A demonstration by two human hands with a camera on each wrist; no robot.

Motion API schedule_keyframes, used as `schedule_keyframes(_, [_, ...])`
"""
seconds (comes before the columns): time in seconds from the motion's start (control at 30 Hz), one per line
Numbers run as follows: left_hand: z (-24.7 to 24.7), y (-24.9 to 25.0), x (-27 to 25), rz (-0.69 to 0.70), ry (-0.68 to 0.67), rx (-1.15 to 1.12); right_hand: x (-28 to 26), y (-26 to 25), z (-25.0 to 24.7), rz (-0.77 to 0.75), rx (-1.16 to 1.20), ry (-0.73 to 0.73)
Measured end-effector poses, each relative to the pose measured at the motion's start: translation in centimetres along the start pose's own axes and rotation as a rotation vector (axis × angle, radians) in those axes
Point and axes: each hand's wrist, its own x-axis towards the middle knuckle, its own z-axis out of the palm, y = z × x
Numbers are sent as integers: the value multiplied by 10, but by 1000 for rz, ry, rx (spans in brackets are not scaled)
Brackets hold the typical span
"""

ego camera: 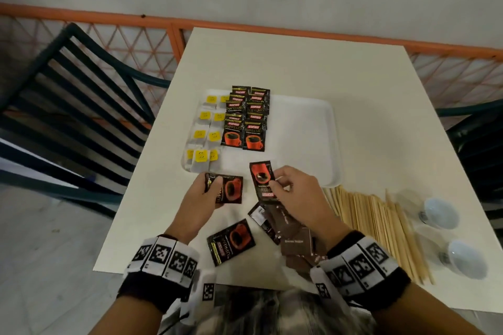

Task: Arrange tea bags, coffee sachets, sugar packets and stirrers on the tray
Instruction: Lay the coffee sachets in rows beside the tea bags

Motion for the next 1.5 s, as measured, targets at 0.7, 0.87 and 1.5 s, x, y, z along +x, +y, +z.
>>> schedule_keyframes(0.7, [-38, -11, -25, -34, -313, 211, 9, 10, 35, -156, -922, -455])
schedule_keyframes(0.87, [-21, -27, -30, 114, -419, 849, 13, 3, 41, -148, -814, -404])
schedule_keyframes(1.5, [-3, -32, -29, 151, -332, 649, 13, 28, -10, 167, -18, -67])
